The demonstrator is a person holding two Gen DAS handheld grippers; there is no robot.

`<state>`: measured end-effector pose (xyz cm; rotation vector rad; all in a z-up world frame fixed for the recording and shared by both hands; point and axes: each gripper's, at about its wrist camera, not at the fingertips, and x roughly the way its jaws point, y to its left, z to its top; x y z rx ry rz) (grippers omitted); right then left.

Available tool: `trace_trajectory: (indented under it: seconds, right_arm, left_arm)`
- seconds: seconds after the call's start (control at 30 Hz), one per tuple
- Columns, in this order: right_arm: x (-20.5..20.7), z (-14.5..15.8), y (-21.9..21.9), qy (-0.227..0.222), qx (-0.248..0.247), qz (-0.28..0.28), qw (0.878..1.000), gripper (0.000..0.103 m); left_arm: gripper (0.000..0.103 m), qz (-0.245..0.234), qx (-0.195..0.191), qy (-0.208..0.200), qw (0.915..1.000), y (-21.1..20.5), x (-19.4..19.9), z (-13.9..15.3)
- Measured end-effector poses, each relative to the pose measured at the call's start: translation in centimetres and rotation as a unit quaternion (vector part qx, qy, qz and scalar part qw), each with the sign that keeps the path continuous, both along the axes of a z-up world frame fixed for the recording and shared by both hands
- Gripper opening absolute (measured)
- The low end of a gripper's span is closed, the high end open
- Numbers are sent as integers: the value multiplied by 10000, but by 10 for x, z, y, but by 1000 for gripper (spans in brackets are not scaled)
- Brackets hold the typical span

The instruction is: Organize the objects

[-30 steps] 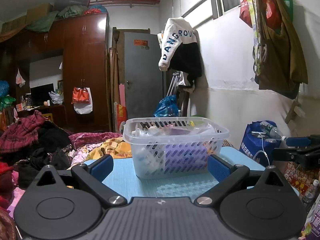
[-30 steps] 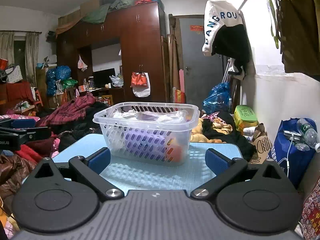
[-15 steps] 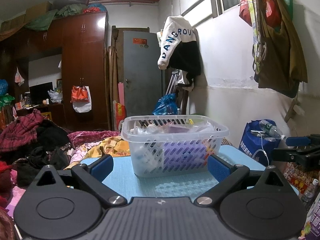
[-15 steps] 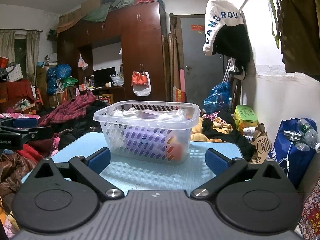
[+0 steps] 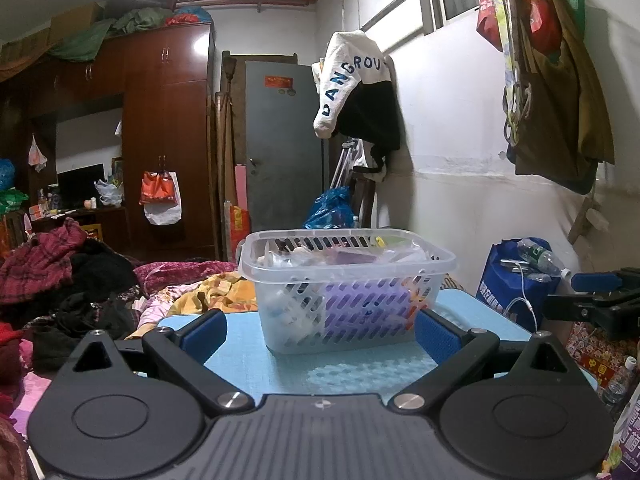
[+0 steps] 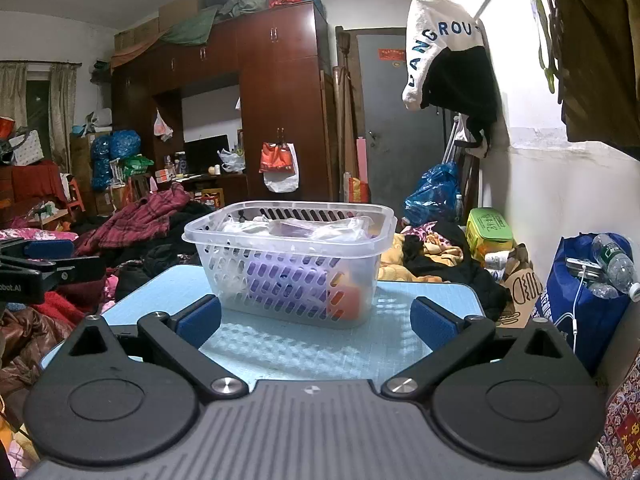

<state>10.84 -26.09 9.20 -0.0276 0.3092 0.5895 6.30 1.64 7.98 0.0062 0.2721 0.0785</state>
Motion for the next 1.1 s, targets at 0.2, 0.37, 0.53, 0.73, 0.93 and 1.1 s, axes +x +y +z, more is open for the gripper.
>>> trace_trajectory:
  seconds: [0.2, 0.37, 0.53, 0.73, 0.93, 1.1]
  right_arm:
    - [0, 0, 0, -3, -2, -4, 10000, 103]
    - [0, 0, -1, 1, 3, -5, 10000, 103]
    - [1, 0, -1, 0, 4, -5, 10000, 103]
    - [1, 0, -1, -1, -2, 0, 10000, 103]
    - [1, 0, -1, -4, -10, -4, 10000, 103]
    - [1, 0, -1, 1, -8, -2, 10000, 103]
  left_arm:
    - [101, -20, -7, 18, 10000, 0, 2, -2]
    - [101, -38, -11, 33, 10000, -1, 4, -3]
    - [101, -38, -15, 33, 10000, -1, 4, -3]
    - [101, -43, -25, 56, 10000, -2, 6, -5]
    - [101, -60, -18, 63, 10000, -2, 8, -6]
    - [101, -89, 14, 54, 9999, -4, 7, -7]
